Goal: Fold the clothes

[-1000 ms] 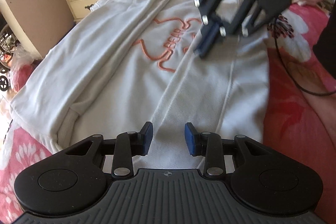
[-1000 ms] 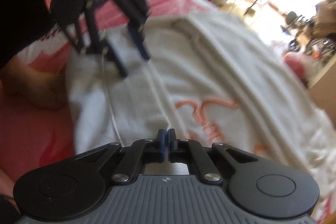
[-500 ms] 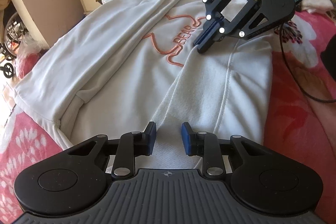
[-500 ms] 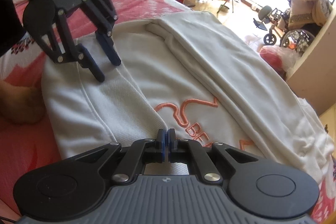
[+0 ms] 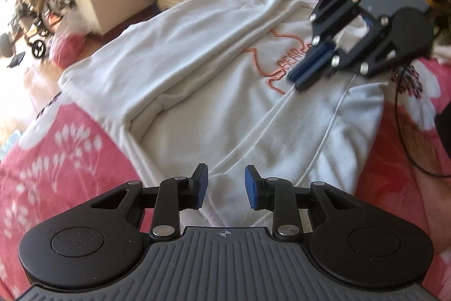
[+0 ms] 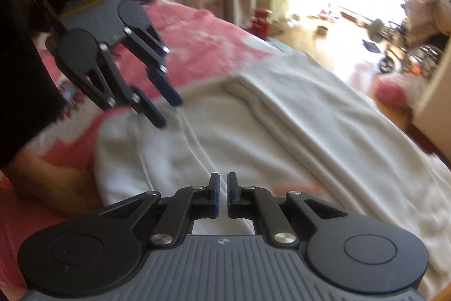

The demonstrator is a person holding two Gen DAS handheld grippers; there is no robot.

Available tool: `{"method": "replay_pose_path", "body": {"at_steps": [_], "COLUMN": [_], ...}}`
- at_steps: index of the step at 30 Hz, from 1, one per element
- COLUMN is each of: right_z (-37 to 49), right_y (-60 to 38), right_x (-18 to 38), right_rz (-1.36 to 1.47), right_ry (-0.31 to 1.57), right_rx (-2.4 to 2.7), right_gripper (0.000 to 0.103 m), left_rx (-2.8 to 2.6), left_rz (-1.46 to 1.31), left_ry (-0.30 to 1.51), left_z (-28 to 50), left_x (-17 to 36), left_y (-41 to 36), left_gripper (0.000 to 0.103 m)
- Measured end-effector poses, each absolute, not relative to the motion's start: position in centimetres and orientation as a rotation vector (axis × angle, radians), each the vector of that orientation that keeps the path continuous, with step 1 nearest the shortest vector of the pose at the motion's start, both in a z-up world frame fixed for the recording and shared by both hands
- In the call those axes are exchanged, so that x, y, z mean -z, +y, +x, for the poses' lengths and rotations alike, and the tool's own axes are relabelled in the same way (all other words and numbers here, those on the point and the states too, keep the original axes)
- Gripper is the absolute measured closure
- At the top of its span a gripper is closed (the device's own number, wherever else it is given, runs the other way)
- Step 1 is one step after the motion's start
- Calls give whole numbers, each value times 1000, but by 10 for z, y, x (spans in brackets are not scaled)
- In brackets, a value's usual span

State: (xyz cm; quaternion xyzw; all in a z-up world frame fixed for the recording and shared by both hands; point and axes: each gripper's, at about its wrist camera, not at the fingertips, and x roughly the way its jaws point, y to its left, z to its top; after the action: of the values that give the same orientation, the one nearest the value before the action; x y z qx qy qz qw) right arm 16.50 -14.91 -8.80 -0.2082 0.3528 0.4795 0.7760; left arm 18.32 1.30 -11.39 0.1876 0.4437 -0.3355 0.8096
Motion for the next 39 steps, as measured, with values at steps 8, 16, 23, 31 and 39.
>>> {"method": "replay_pose_path", "body": {"at_steps": [8,16,23,31,39], "right_z": [180,183,176,164,169], "right_y": [-106,-98,-87,-85,-84], "right_x": [112,121,128,122,117], "right_rz": [-495,-535,-603,-631,-634], "right_ry": [817,852,830,747,704], "right_rx": [-1136,-1166,-1180,-1170,-1114], "right_gripper": [98,87,83,101,101], "left_rx": [685,634,616,605,554], "left_rz": [375,356,337,300,90], "left_ry": [1017,1064,1077,1084,1152], "left_z": [177,177,177,180,193], "left_x": [119,132,135,138,137], "left_y": [23,30,34,36,54], "left_gripper": [70,70,70,70,70]}}
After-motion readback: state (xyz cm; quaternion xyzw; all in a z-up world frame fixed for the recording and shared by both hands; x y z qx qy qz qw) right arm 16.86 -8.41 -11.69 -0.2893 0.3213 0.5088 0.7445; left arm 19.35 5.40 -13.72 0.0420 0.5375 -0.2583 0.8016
